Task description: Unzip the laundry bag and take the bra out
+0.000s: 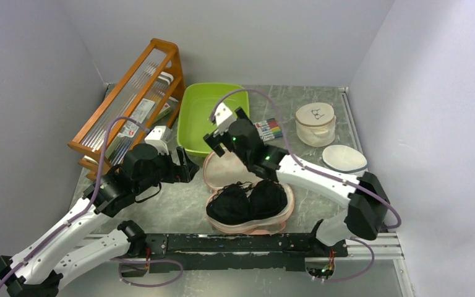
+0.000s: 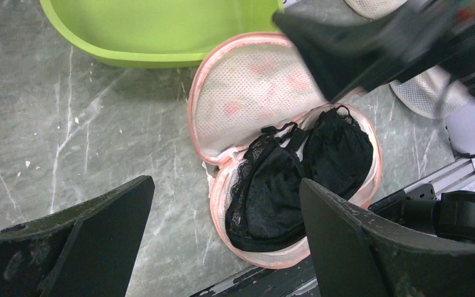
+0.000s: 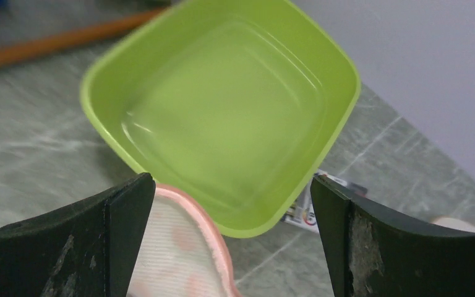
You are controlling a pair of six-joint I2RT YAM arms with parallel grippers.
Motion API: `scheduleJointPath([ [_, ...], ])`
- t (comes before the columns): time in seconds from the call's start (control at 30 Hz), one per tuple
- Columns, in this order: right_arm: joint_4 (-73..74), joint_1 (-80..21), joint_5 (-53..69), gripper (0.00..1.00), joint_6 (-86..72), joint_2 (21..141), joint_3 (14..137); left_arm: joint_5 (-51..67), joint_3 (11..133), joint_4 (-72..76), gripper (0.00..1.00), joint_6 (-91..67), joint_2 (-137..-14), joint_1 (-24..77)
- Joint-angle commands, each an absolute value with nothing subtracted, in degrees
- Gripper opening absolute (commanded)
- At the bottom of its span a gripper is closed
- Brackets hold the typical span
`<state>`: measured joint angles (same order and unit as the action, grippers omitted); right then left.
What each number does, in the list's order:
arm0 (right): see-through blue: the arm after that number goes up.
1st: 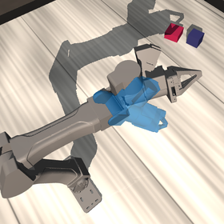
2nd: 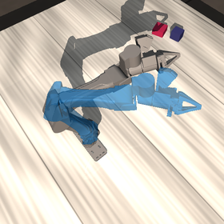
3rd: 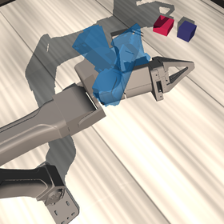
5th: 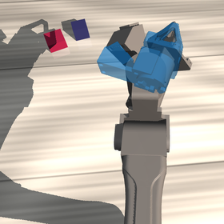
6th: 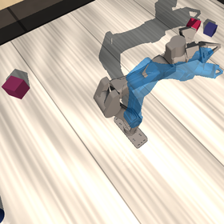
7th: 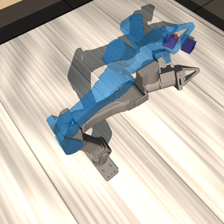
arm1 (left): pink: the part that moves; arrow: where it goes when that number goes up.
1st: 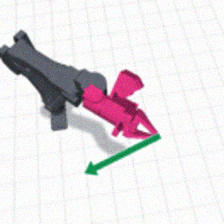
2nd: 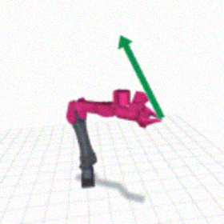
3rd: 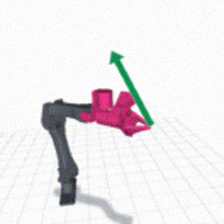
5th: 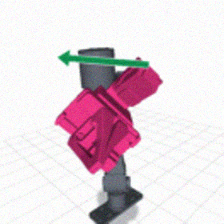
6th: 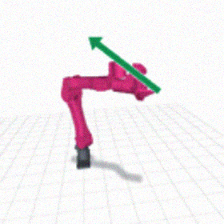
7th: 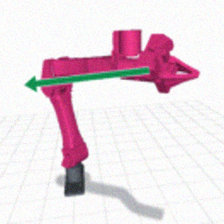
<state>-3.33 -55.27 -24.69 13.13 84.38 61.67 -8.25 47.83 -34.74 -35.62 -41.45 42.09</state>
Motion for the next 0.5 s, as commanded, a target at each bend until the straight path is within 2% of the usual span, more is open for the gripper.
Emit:
scheduleJointPath([
  [0.0,13.19,-54.27,-17.25,1.00,-6.61,78.36,69.16,-6.77,49.39,-34.44,0.99,-35.63,-40.43,41.68],
  [0.17,15.86,-53.76,-3.56,0.99,-19.11,67.97,59.86,-6.66,46.86,-33.03,0.99,-36.43,-38.88,41.74],
  [0.23,14.28,-53.72,-0.94,0.93,-23.14,63.91,53.58,-5.95,46.02,-31.98,0.99,-36.77,-39.19,41.74],
  [0.3,11.93,-53.72,0.79,0.78,-25.65,60.40,48.37,-5.22,45.51,-30.94,0.99,-36.98,-39.80,41.74],
  [0.37,9.73,-53.35,0.86,0.70,-27.47,58.31,44.53,-4.50,45.28,-30.01,0.99,-36.92,-40.58,41.70],
  [0.47,5.36,-52.16,0.13,0.68,-28.35,58.55,40.80,-3.72,45.37,-29.08,0.99,-36.54,-42.02,41.74],
])
